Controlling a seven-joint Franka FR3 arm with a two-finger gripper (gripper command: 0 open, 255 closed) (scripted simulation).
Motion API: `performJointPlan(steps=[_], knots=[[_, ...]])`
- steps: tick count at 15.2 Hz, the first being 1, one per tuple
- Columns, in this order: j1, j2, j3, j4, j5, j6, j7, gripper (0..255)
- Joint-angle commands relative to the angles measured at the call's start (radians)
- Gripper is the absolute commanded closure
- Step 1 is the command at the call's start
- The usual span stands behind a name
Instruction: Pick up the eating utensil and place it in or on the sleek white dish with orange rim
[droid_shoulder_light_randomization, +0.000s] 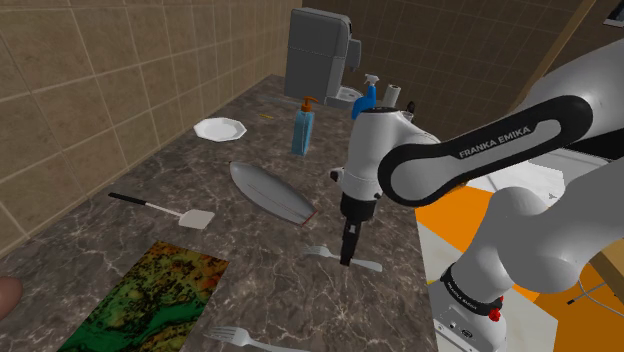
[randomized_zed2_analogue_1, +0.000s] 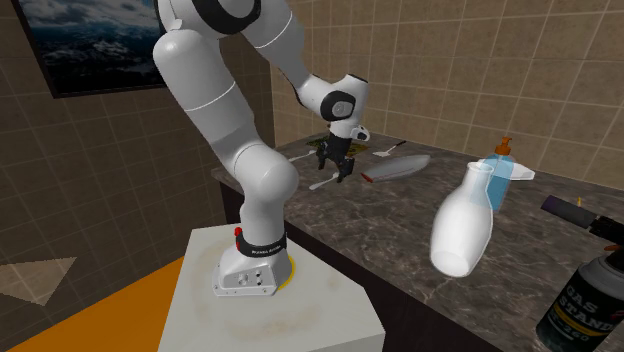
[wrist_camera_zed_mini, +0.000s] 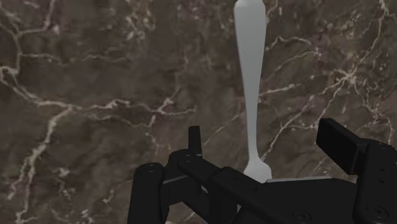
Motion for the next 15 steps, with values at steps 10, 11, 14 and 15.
performJointPlan(steps=[10, 11, 14, 15], knots=[[0.012, 0.039, 0.011, -0.023, 0.020, 0.063, -0.007, 0], [0.012, 0.039, 0.011, -0.023, 0.020, 0.063, -0.007, 255], [0.012, 0.039, 0.011, -0.023, 0.020, 0.064, -0.007, 255], [0.011, 0.039, 0.011, -0.023, 0.020, 0.064, -0.007, 255]])
